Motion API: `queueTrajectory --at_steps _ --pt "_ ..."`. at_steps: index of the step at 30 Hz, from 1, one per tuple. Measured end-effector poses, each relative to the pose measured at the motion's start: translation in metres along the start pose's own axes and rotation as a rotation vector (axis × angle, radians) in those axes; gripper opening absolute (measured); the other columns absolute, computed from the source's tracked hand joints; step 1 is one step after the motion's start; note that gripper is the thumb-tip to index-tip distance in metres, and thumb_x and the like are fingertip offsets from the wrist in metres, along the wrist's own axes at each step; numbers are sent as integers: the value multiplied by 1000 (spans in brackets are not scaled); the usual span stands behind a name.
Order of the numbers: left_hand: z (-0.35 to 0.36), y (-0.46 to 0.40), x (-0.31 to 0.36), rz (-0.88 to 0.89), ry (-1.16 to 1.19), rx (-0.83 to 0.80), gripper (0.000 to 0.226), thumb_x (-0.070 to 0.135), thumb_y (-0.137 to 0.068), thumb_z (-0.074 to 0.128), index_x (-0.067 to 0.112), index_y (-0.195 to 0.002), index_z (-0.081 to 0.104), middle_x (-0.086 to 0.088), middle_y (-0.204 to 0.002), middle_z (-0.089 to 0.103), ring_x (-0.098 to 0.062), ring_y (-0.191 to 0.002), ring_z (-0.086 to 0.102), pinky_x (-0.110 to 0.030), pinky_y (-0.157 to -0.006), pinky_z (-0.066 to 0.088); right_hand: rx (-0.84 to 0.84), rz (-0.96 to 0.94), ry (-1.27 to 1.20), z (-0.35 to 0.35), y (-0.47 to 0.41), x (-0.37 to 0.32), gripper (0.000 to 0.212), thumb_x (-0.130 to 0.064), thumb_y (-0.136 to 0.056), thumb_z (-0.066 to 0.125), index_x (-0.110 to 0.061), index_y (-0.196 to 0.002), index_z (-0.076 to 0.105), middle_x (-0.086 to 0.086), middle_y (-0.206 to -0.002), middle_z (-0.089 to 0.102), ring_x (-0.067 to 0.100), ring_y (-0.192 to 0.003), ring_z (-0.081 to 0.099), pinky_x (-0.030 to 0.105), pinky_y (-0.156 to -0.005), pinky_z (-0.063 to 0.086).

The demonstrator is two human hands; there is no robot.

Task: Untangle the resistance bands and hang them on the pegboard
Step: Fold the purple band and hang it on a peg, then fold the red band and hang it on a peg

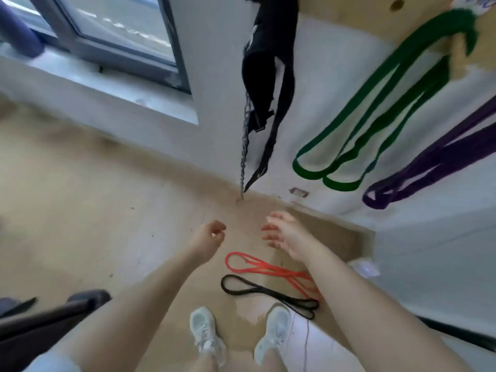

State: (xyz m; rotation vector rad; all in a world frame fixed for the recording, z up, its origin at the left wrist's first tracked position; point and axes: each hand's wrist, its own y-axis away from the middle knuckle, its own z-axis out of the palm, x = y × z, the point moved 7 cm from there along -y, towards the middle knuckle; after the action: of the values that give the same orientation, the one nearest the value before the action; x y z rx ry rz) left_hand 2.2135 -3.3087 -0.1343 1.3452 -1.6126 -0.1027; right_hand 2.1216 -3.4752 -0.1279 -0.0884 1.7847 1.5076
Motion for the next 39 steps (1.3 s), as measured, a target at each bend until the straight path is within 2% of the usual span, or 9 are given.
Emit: queueTrajectory --at_steps 2,8,12,16,20,24,28,34,39 --pt "-4 -9 -54 -57 36 -8 25 -2 -92 45 -5 -115 56 -13 -104 56 -23 -86 53 -12 -55 37 5 50 63 31 -31 36 9 -12 -96 48 -14 -105 46 7 -79 57 16 -58 50 22 -50 43" --pt "34 -64 -196 -217 96 -3 25 7 -92 47 5 -114 59 -12 -113 63 -26 -90 63 -27 -70 42 18 153 301 79 -135 150 8 -8 -95 46 -11 -102 49 3 -73 55 6 -45 48 18 -45 34" --pt "91 -117 -263 -275 97 -45 26 9 -92 47 7 -114 60 -11 -114 63 -27 -103 60 -29 -83 44 -2 132 447 90 -213 215 12 -10 -94 48 -16 -87 56 2 -75 54 12 -56 46 23 -54 38" --pt "166 -190 -329 -300 121 -55 26 11 -93 45 10 -114 59 -9 -113 63 -24 -102 60 -24 -77 40 11 -47 867 87 -310 275 18 -14 -92 49 -10 -100 65 5 -97 65 22 -89 58 30 -80 43" --pt "239 -256 -393 -335 144 -33 26 12 -93 45 11 -114 59 -10 -109 65 -24 -102 59 -25 -77 40 47 -246 1427 84 -403 332 27 -19 -97 40 -15 -114 61 9 -117 59 30 -107 54 35 -82 42" --pt "285 -302 -433 -299 134 -16 25 15 -95 43 15 -114 59 -1 -99 61 -16 -94 56 -21 -75 35 49 -458 1582 91 -473 376 37 -17 -94 47 -17 -131 44 9 -135 44 29 -122 40 38 -95 35" --pt "304 -324 -457 -277 104 -16 25 15 -95 43 16 -114 59 1 -97 60 -15 -90 55 -17 -71 33 74 -559 1700 97 -516 400 33 -16 -91 55 -14 -124 50 13 -134 46 31 -118 44 39 -92 36" --pt "290 -318 -430 -181 113 -44 25 20 -93 51 18 -117 56 5 -110 59 -12 -94 55 -16 -74 33 4 -723 1552 103 -476 367 21 -12 -72 75 -6 -80 57 10 -70 61 31 -78 58 35 -69 43" --pt "262 -265 -328 -8 281 -185 25 16 -83 67 25 -99 50 11 -106 60 -4 -103 53 -21 -86 37 -26 -599 1256 70 -369 276 13 -25 -93 53 -13 -99 55 1 -92 65 22 -94 54 28 -85 29"
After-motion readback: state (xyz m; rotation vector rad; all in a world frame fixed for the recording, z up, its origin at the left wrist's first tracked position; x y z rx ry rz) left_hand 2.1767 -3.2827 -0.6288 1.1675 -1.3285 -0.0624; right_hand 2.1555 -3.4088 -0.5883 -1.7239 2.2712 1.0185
